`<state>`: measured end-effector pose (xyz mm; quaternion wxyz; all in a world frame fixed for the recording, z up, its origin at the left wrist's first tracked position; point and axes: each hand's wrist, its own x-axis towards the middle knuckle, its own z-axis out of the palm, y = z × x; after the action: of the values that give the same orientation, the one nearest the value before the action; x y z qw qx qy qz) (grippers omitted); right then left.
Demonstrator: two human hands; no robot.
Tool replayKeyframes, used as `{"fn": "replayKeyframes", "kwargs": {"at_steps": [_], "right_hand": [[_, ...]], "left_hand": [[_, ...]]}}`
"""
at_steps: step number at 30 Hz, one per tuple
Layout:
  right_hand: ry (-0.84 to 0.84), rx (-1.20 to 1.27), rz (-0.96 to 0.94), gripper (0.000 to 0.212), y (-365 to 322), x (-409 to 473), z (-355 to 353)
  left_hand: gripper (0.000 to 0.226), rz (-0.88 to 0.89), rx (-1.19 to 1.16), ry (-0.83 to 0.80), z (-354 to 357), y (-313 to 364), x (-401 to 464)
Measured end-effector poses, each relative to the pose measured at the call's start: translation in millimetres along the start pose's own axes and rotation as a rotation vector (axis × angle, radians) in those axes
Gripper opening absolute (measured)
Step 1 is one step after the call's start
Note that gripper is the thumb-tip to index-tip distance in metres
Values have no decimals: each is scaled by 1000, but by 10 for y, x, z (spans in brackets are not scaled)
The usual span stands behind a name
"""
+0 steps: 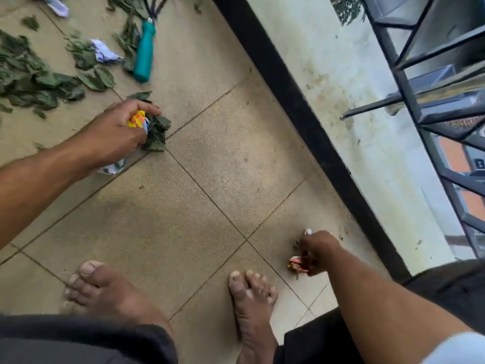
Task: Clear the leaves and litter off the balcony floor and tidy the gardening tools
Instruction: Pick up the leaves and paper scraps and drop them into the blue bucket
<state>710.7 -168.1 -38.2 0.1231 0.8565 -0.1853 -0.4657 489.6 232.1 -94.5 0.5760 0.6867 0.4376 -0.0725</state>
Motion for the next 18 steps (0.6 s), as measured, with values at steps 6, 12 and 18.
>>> {"fn": "replayKeyframes", "kwargs": {"at_steps": [6, 12, 18], "right_hand": [[236, 113, -325, 26, -651, -188, 419], [143, 155, -905, 28, -2226, -1233, 1005], [-62, 424, -1118, 12, -2911, -1859, 1155]], "left_hand": [[51, -45, -22, -4, -60, -42, -166], [53, -89, -106, 104, -241, -91, -399], [52, -162, -294, 287, -502, -300, -576]]}}
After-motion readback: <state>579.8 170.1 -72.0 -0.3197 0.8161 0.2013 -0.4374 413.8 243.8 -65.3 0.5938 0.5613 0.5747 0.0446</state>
